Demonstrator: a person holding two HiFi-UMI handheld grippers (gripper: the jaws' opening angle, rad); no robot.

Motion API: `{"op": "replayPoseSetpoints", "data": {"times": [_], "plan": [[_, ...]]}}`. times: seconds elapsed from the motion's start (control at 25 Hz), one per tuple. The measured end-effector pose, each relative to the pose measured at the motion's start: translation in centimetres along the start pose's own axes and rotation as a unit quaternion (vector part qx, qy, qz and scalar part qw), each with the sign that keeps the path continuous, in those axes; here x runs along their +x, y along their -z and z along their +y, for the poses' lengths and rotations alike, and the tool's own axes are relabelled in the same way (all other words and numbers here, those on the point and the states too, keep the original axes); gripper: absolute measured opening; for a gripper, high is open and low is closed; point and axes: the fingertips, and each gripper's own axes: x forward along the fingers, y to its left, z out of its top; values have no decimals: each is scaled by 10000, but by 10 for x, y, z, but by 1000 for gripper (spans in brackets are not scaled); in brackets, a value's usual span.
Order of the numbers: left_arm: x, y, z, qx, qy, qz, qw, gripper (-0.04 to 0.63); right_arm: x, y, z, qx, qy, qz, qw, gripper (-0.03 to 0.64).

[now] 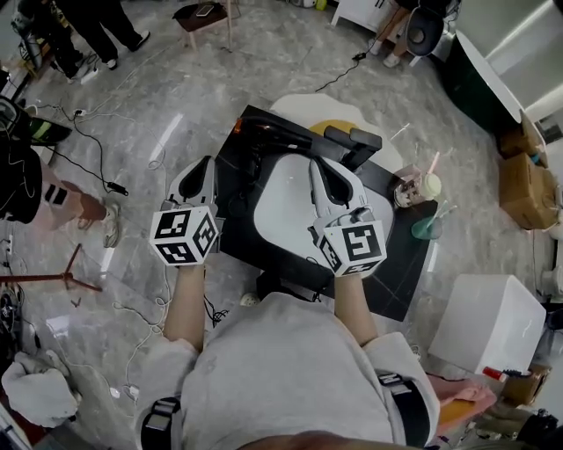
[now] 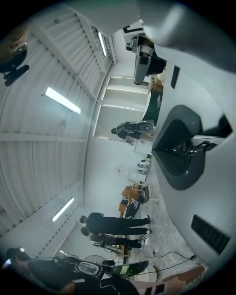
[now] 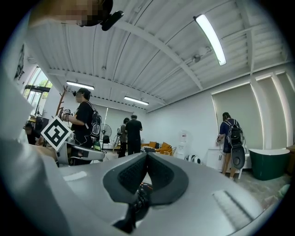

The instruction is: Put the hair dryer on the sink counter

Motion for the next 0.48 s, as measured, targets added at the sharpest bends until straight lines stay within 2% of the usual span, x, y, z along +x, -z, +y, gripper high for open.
{"op": "replayPoseSetpoints", "data": {"times": [0.48], "plan": [[-105, -48, -7, 339, -288, -938, 9946, 8, -56, -23, 38, -87, 106, -202, 9997, 11]]}}
